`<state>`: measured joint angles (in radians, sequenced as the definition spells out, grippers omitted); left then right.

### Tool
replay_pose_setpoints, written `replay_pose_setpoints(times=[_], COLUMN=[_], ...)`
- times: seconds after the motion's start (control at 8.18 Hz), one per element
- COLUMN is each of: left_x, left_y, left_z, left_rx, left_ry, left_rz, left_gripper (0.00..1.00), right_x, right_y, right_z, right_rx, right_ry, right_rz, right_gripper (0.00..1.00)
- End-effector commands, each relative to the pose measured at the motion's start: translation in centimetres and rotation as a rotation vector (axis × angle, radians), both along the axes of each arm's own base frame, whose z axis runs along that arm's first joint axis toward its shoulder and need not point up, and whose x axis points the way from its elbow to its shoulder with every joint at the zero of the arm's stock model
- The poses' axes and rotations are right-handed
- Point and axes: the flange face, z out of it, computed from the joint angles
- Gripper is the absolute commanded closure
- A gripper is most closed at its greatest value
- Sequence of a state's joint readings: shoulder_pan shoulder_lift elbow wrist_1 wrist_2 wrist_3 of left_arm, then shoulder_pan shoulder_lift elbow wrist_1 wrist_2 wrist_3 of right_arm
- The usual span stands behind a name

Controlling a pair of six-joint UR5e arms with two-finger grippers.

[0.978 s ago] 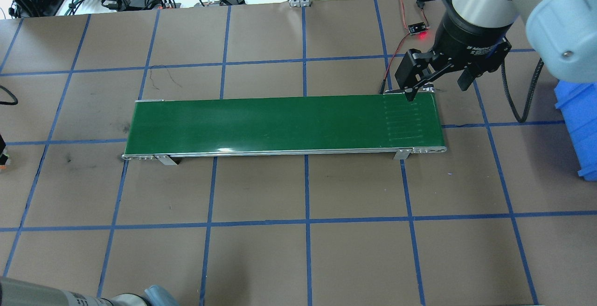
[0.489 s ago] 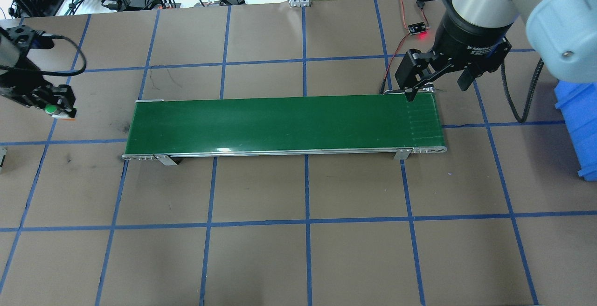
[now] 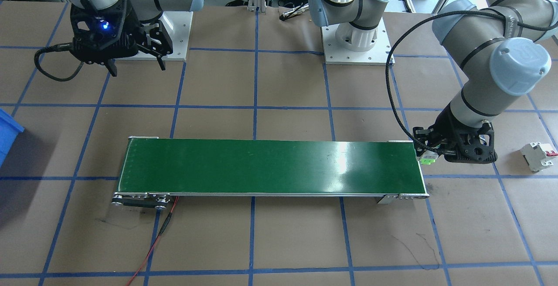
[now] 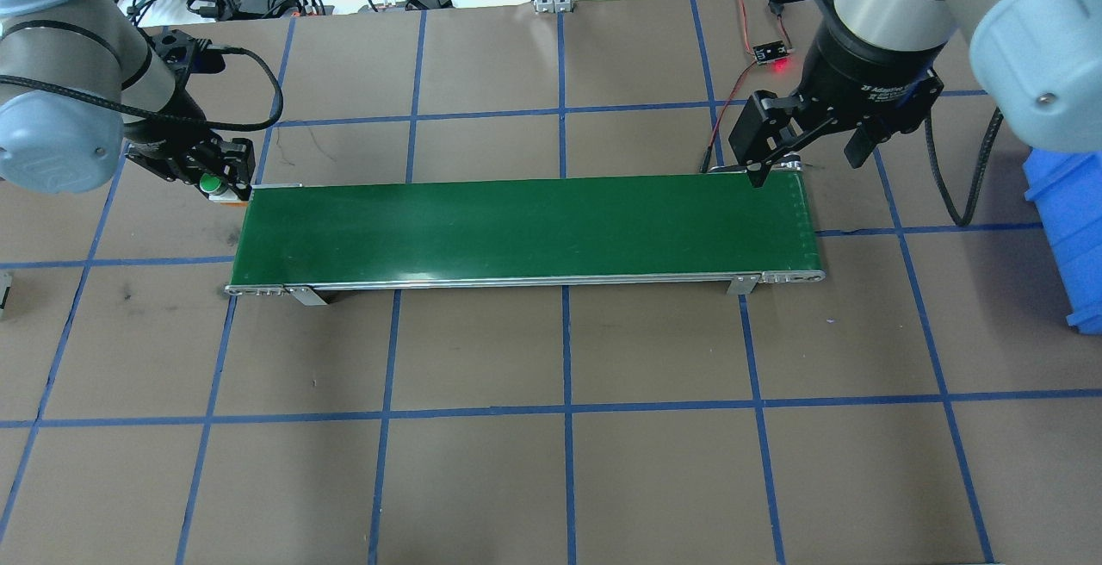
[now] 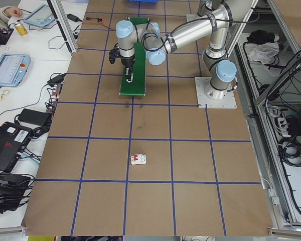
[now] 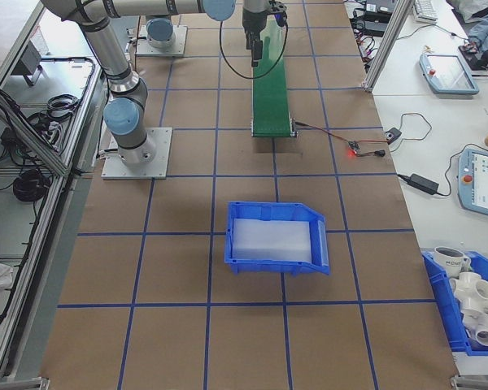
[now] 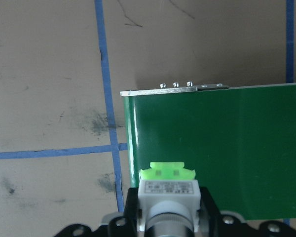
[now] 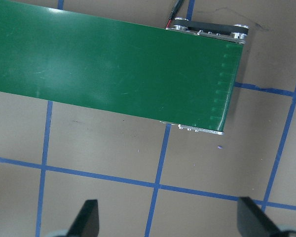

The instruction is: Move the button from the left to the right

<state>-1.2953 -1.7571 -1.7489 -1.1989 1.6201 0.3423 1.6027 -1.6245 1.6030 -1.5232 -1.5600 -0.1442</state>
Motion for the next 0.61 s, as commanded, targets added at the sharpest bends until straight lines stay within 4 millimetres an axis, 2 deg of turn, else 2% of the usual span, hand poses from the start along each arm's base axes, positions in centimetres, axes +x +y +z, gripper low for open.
replay_pose_setpoints(times=[0.0,0.49], left_x=[-0.9,-0.6], left_y=[-0.8,-2.0], left_z=[-2.7,-6.1], left_rx=[0.048,0.093], left_ry=[0.008,0.017], left_rz=[-0.019,-0.090], left_gripper=[1.00,1.00], right_x=[0.0,0.0], right_y=[0.0,0.0], right_z=[0.0,0.0], right_rx=[0.000,0.000], right_ry=[0.000,0.000], right_rz=[0.002,0.002], right_gripper=[0.00,0.00])
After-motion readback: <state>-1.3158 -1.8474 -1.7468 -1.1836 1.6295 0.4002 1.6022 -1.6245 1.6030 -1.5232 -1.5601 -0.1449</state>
